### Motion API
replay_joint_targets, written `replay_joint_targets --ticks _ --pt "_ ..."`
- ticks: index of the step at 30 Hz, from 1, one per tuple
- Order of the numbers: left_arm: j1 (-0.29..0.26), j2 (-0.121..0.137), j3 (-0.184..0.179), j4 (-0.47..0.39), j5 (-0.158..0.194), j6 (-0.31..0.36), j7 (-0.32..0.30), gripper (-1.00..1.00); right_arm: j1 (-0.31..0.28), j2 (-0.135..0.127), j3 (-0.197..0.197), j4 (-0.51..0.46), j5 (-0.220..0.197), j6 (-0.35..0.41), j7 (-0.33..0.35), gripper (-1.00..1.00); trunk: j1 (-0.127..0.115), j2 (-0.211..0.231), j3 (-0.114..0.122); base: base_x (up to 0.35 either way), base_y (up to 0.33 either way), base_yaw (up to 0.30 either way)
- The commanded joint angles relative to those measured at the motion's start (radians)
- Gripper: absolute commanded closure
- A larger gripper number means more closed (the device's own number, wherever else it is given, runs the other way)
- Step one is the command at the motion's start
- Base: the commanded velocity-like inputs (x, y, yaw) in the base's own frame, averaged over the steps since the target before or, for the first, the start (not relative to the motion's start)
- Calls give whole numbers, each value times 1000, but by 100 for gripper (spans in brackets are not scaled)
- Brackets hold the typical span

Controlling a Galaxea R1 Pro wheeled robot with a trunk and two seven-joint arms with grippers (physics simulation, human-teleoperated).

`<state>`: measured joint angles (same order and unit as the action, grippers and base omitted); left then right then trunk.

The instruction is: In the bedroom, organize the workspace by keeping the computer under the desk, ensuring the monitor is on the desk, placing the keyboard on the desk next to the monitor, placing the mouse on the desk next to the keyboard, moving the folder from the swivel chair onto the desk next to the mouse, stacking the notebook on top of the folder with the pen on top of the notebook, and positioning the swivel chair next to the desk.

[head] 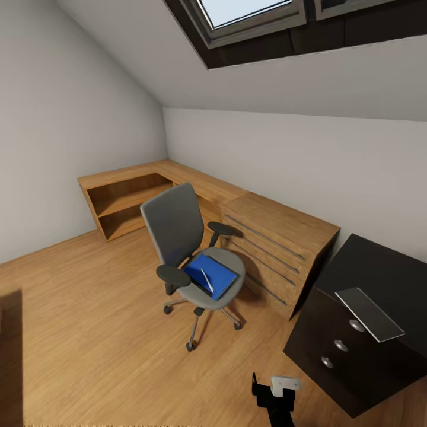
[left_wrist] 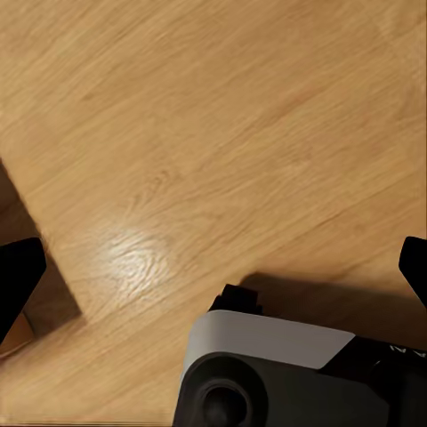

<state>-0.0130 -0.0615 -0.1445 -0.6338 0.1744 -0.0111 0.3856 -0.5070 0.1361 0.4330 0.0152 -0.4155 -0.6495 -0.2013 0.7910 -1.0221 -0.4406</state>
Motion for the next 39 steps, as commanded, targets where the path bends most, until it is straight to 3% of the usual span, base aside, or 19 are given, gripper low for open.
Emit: replay_joint_targets --ticks 1,14,20,39 --pt "-1 1 -6 0 11 -1 8 -100 -1 0 9 2 -3 -3 -6 -100 0 -1 -1 0 0 289" --pt "-1 2 -5 -1 12 -7 9 -100 -1 2 10 4 -2 0 -6 -100 0 -1 -7 0 0 289" --pt "-1 2 22 -1 13 -34 9 -100 1 3 10 8 -2 1 -6 -100 0 -1 -9 0 0 289" --pt "-1 2 24 -1 11 -36 7 -100 1 -7 6 7 -3 5 2 -100 0 -1 -18 44 0 266"
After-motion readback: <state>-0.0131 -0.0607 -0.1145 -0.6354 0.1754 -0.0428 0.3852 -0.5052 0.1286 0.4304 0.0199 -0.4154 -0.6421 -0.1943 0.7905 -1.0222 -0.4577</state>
